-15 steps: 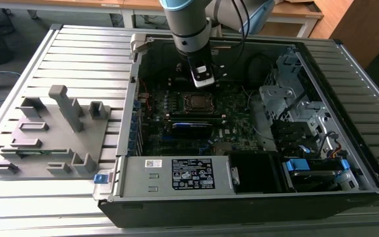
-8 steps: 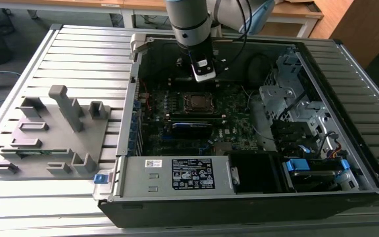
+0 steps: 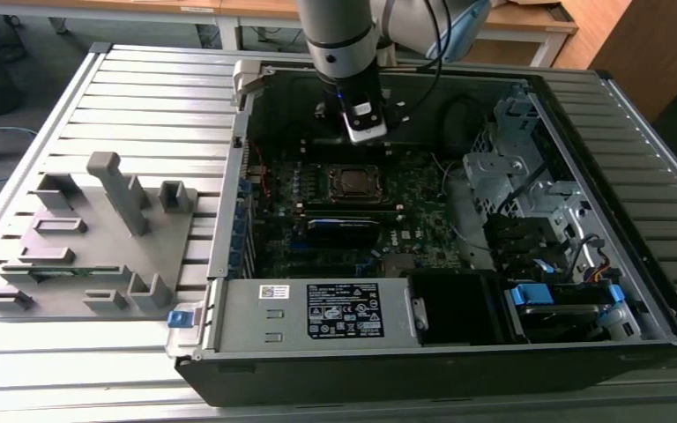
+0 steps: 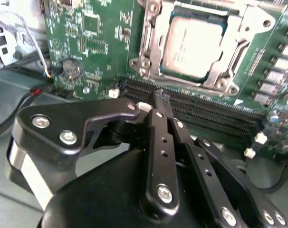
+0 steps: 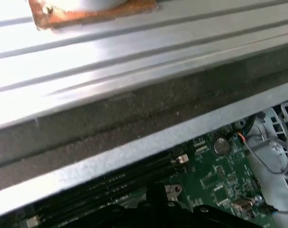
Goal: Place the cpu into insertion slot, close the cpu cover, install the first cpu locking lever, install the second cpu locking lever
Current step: 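Install the first cpu locking lever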
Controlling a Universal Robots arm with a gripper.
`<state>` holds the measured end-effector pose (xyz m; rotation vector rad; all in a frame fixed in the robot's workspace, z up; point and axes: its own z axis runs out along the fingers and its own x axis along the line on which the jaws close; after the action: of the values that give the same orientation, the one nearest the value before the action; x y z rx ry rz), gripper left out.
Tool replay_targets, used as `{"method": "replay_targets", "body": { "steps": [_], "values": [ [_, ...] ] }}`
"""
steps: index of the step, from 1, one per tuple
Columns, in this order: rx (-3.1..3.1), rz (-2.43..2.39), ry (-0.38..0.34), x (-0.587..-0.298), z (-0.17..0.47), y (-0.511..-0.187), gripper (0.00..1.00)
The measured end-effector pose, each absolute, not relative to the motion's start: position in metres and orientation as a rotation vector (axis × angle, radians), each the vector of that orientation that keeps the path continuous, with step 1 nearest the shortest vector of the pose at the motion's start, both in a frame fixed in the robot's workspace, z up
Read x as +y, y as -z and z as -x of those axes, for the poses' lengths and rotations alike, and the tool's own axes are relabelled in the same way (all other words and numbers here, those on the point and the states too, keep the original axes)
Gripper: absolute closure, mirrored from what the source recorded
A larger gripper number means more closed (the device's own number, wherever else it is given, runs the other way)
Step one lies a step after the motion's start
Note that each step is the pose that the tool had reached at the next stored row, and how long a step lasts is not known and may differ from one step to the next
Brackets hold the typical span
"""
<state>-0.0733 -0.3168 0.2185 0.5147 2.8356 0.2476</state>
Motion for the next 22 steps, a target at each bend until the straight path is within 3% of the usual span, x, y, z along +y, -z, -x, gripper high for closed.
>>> {"method": "replay_targets", "body": {
  "steps": [3, 22],
  "values": [
    [2.846, -0.513, -0.211, -0.3168, 0.0724, -0.2185, 0.89],
    [2.966, -0.544, -0.185, -0.3168, 0.0691, -0.2172, 0.89]
  ]
}}
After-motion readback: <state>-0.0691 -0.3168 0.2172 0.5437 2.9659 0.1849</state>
